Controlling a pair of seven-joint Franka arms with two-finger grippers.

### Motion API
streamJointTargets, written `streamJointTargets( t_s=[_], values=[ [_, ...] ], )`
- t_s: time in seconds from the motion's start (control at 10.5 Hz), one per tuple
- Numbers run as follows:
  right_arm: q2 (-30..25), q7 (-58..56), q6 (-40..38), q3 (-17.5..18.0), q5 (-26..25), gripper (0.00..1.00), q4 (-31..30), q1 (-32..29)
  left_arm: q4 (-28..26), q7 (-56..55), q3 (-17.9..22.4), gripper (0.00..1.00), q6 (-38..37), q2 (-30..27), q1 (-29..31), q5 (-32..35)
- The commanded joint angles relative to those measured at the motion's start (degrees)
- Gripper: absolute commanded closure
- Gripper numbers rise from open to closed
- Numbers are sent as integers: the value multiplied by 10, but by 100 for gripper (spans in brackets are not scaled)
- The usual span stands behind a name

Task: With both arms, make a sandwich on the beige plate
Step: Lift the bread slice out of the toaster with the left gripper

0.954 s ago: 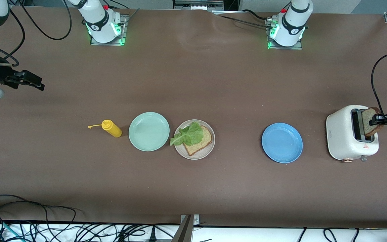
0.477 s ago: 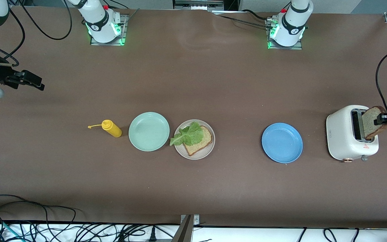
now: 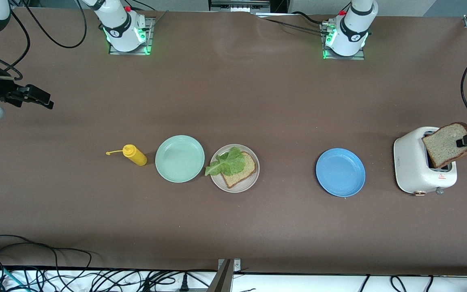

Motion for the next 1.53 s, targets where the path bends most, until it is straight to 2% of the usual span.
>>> streamJointTargets(
  t_s=[0.0,0.1,0.48,0.86,1.05,1.43],
  values=[
    [-6,0,-4,-4,9,0,-7,2,21,-55,0,100,-30,-6,-2,-76],
    [-6,0,-4,-4,9,0,-7,2,17,-88,0,100,-30,-7,-3,-122],
    [-6,0,-5,-4,9,0,-6,2,5,-159,-27,100,-30,-1,-24,-193],
    [-6,0,-6,-4,9,0,-6,2,-20,-187,-29,100,-14,-5,-92,-249],
    [-6,0,-6,-4,9,0,-5,2,-77,-192,-29,100,49,-23,-130,-291],
    [-5,0,-6,-4,9,0,-5,2,-115,-295,-29,100,133,-24,-212,-378]
  ],
)
